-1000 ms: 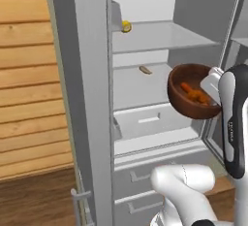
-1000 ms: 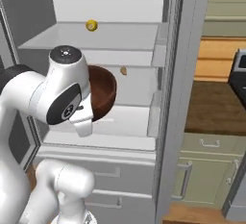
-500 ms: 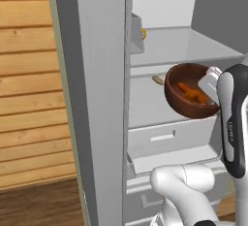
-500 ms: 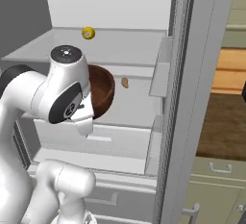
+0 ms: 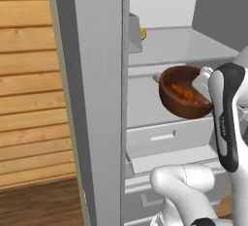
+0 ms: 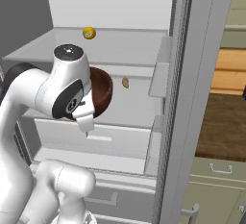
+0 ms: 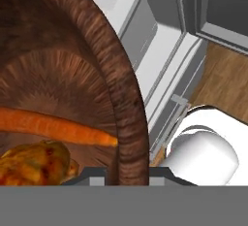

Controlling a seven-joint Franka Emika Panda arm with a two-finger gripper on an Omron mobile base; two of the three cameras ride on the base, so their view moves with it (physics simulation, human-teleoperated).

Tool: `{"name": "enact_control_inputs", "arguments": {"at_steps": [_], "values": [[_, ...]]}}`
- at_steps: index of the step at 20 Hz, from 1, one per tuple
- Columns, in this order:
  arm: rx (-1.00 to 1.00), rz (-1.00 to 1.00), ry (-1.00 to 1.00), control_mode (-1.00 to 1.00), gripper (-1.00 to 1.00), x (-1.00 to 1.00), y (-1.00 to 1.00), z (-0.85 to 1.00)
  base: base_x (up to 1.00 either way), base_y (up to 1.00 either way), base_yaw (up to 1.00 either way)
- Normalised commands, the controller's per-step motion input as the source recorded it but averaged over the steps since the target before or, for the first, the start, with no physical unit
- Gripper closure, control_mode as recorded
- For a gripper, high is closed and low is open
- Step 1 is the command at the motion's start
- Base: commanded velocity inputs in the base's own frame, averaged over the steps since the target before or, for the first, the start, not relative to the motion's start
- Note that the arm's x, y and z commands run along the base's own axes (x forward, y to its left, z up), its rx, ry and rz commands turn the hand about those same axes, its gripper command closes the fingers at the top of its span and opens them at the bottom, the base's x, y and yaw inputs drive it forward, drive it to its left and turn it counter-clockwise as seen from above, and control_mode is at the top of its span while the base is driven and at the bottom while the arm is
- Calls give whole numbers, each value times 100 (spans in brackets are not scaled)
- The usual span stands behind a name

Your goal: Pick the chicken drumstick and carrot from their plates and place them in the bowl. Then put the bowl in the fridge.

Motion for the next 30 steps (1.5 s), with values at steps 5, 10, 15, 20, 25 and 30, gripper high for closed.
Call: {"name": "enact_control_inputs", "arguments": {"at_steps": [5, 10, 15, 20, 25, 30], "values": [[-2, 1, 0, -100, 100, 73, 12, -56, 0, 0, 0], [-1, 1, -1, -100, 100, 80, 0, -54, 0, 0, 0], [0, 1, 2, -100, 100, 75, 0, -33, 0, 0, 0], [0, 0, 1, -100, 100, 62, 0, -25, 0, 0, 0], [0, 0, 1, -100, 100, 59, 0, -41, 0, 0, 0], [0, 0, 0, -100, 100, 39, 0, -33, 0, 0, 0]]}}
